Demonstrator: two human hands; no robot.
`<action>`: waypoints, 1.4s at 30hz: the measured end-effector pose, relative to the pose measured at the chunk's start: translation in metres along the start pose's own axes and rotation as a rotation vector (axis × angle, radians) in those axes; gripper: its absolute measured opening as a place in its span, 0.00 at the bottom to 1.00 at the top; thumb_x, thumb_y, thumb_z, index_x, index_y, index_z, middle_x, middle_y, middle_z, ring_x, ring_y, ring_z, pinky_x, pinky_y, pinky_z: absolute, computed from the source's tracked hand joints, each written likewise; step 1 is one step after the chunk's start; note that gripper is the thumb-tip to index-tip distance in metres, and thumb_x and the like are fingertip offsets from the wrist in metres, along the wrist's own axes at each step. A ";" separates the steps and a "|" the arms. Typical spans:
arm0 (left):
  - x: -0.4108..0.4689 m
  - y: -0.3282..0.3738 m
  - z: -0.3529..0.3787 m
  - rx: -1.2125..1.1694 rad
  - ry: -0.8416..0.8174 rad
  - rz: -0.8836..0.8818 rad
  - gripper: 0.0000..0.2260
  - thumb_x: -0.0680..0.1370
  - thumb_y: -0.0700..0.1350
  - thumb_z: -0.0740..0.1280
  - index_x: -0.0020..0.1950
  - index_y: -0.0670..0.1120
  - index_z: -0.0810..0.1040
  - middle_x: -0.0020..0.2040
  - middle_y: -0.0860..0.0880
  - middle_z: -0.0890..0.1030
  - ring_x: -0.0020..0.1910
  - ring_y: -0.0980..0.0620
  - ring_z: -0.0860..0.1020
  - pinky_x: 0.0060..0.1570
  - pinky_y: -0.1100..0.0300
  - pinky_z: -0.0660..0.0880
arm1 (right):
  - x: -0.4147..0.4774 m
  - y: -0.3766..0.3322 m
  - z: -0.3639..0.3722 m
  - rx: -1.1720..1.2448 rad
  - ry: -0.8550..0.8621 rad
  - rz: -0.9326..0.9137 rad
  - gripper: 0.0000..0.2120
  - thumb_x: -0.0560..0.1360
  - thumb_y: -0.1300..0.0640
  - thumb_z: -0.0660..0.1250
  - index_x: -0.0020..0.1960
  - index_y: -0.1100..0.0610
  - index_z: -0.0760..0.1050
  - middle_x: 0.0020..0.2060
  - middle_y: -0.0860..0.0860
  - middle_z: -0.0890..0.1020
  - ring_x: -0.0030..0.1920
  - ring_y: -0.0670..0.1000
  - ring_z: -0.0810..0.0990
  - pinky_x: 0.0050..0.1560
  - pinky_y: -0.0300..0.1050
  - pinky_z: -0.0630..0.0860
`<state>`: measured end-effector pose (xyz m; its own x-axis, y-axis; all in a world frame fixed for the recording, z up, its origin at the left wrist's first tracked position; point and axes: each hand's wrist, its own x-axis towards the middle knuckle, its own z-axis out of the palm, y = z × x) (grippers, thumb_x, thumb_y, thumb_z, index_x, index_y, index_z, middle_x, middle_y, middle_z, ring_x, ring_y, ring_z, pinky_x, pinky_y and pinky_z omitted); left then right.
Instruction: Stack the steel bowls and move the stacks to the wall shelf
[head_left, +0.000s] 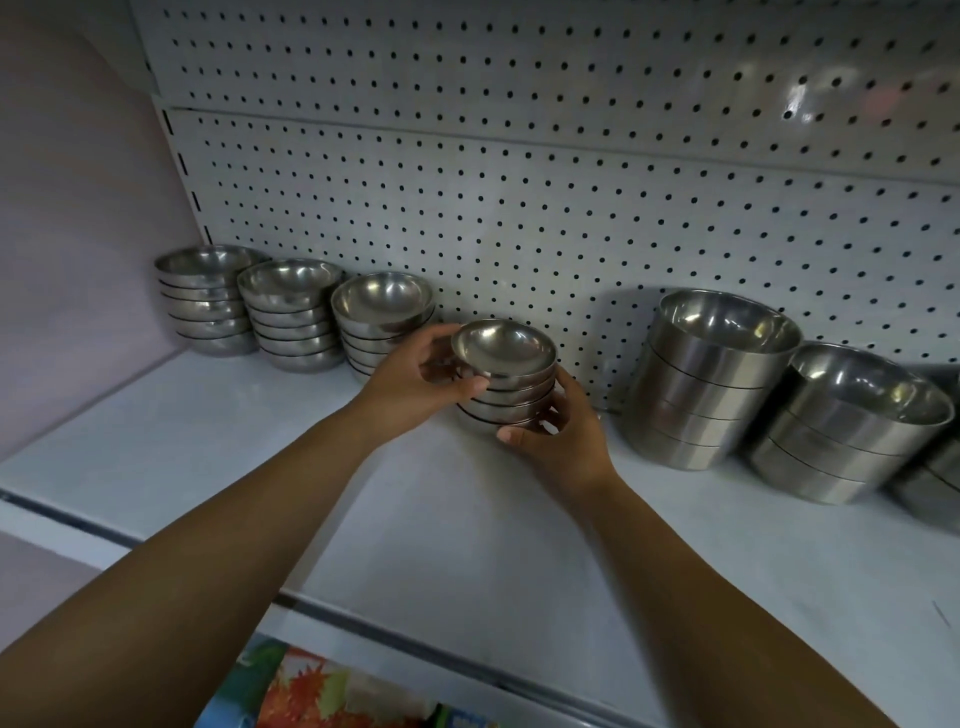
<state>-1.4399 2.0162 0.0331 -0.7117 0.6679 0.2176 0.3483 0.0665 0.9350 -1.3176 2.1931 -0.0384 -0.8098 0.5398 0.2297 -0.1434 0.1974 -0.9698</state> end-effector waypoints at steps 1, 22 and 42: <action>0.002 0.000 0.001 0.000 -0.003 0.003 0.27 0.73 0.39 0.79 0.69 0.50 0.74 0.59 0.50 0.85 0.59 0.56 0.83 0.56 0.67 0.78 | 0.002 0.001 0.000 0.001 0.001 0.000 0.44 0.65 0.65 0.83 0.74 0.42 0.71 0.60 0.47 0.84 0.59 0.49 0.84 0.56 0.43 0.82; 0.016 -0.013 0.010 0.154 0.094 0.062 0.24 0.73 0.43 0.79 0.66 0.53 0.76 0.59 0.52 0.85 0.60 0.57 0.82 0.63 0.61 0.77 | 0.012 -0.001 0.005 -0.143 0.045 0.017 0.42 0.66 0.60 0.84 0.74 0.46 0.69 0.58 0.43 0.83 0.53 0.36 0.83 0.55 0.38 0.82; -0.049 0.017 -0.003 0.393 -0.030 0.013 0.29 0.79 0.53 0.72 0.77 0.51 0.68 0.66 0.59 0.71 0.67 0.59 0.69 0.62 0.64 0.63 | -0.052 -0.074 -0.032 -0.658 -0.119 0.188 0.45 0.73 0.43 0.77 0.82 0.52 0.59 0.78 0.51 0.68 0.75 0.52 0.70 0.72 0.47 0.69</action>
